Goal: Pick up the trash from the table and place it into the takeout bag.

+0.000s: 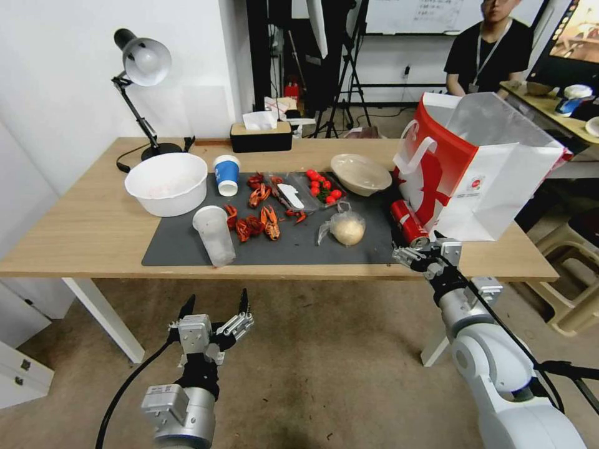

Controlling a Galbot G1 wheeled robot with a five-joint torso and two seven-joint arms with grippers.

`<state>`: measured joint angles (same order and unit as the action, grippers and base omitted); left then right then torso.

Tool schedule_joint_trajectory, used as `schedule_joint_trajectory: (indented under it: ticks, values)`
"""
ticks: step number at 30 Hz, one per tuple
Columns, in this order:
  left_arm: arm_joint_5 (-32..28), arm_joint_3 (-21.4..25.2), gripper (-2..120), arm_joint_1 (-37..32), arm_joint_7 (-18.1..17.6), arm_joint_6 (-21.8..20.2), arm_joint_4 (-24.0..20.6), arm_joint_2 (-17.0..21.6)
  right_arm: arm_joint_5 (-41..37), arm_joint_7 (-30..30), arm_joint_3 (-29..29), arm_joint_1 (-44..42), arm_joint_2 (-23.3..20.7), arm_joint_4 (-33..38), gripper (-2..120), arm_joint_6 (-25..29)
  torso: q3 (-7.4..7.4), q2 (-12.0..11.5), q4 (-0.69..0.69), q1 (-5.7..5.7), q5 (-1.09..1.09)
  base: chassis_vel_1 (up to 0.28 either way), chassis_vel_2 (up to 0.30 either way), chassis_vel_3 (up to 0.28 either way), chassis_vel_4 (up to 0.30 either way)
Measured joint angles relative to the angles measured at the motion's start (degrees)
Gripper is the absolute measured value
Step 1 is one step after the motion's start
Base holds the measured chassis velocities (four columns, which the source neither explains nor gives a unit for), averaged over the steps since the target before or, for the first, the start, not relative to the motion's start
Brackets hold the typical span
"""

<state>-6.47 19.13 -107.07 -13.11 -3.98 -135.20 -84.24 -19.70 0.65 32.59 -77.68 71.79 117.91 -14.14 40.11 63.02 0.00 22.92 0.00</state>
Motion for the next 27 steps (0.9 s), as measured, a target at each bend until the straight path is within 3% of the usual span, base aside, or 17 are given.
schedule_joint_trajectory:
  ticks: [10, 27]
  values:
    - [0.10, 0.11, 100, 0.07, -0.26, 0.11, 0.51, -0.43, -2.60, 5.12, -0.13, 2.78, 0.08, -1.94, 100, -4.70, 0.00, 0.00, 0.00, 0.00, -0.01, 0.000, 0.000, 0.000, 0.000]
    - [-0.16, 0.36, 100, -0.24, -1.34, 0.58, 0.60, -0.39, -7.01, 4.76, -1.07, 6.83, 0.46, -6.59, 100, -9.17, 0.00, 0.00, 0.00, 0.00, -0.01, 0.000, 0.000, 0.000, 0.000]
